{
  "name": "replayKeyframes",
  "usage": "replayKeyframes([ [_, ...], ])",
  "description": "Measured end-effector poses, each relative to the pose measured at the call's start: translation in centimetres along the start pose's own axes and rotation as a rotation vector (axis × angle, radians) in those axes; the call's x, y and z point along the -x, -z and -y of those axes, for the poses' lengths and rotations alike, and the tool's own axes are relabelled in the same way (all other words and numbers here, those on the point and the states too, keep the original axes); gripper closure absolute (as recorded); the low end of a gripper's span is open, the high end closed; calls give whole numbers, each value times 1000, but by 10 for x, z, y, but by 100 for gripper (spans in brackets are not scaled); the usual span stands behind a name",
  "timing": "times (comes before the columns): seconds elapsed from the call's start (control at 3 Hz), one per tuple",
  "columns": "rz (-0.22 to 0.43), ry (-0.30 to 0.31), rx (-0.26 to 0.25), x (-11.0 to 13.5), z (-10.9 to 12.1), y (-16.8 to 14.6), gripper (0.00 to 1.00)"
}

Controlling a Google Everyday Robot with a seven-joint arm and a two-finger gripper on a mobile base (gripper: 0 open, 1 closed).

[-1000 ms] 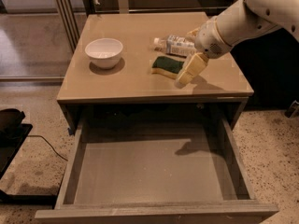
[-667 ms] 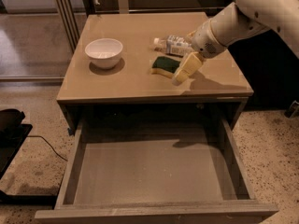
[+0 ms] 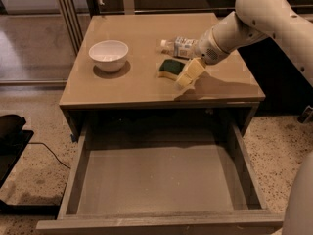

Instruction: Place sponge into top drawer

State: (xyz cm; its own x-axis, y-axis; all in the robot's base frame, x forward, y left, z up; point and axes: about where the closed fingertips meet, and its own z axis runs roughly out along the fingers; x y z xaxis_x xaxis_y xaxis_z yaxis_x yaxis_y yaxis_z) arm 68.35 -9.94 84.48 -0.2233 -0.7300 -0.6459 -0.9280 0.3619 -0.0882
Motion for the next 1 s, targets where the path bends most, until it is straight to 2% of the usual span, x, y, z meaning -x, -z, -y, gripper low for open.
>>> replayKeyframes([
  [1.0,-10,-45,43,-5,-5,-26,0],
])
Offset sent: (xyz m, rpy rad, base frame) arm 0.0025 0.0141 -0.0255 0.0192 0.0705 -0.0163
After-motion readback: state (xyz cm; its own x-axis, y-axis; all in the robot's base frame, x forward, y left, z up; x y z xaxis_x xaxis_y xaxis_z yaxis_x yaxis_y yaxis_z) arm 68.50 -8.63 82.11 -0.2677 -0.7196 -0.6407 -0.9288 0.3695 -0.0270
